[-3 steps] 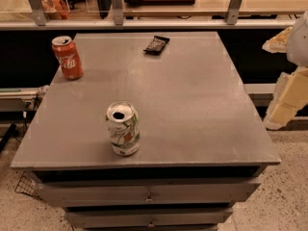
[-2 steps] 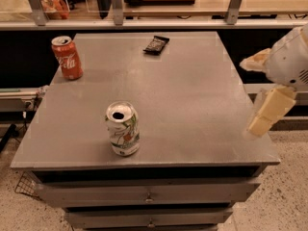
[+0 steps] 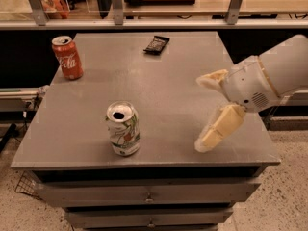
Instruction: Move 7up can near rxbar chocolate
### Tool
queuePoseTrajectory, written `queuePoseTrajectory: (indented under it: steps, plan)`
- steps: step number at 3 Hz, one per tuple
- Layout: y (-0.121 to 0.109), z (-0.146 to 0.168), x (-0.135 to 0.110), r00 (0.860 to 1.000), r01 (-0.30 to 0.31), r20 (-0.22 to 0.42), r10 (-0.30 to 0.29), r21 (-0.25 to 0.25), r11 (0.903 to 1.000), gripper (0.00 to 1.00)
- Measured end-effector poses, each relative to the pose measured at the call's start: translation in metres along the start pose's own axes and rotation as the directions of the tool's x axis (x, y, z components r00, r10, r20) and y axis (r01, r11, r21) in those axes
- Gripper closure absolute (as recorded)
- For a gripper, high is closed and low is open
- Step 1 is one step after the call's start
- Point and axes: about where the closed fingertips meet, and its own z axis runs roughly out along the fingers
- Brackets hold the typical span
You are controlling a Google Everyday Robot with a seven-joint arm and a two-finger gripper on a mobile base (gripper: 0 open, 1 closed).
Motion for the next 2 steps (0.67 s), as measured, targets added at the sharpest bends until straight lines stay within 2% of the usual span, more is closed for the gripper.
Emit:
queuePoseTrajectory:
  steps: [1,2]
  plan:
    - [0.004,0.036,-0.024,0.993,0.0,0.122,0.004,-0.033,0.9994,0.0]
    - [0.002,0.069,-0.044,0.974,-0.004,0.227,0.015,-0.048,0.9988,0.0]
